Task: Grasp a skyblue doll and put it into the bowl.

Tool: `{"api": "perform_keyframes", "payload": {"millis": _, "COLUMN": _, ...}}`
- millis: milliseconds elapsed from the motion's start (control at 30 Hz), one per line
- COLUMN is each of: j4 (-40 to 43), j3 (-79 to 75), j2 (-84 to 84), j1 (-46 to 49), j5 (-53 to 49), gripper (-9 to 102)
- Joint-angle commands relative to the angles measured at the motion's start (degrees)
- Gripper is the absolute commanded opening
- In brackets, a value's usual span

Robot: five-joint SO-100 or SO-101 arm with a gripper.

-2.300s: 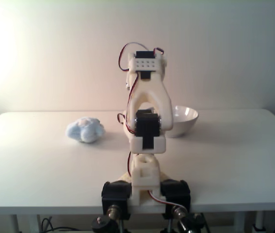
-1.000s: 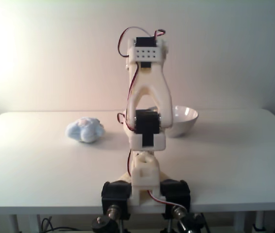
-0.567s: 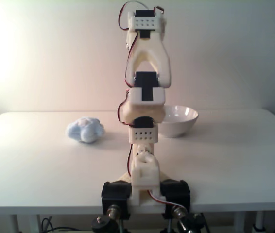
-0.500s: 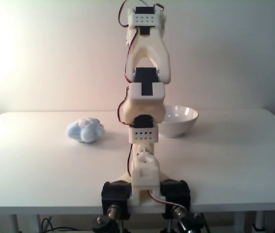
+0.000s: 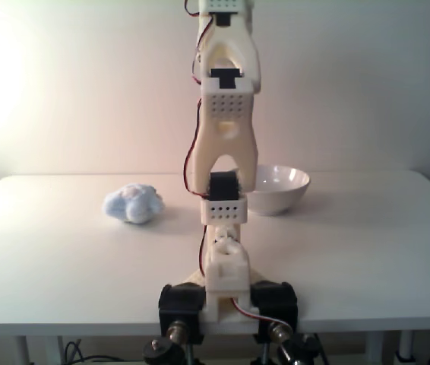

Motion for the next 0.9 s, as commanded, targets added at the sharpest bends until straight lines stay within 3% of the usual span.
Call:
{"api": "perform_keyframes", "payload": {"millis": 0, "j4": 3.52, "j3": -8.44, "j2": -4.48, "j1": -1.76, "j5": -0.09, "gripper": 8}}
{"api": "perform_keyframes", "payload": {"millis": 267, "j4": 8.79, "j3": -17.75, "j2": -12.04, "j1": -8.17, "j5": -0.53, "gripper": 8}}
{"api": "perform_keyframes", "payload": {"millis": 867, "j4": 11.25, "j3": -17.93, "j2": -18.19, "j1": -24.08, "j5": -0.7, "gripper": 8}}
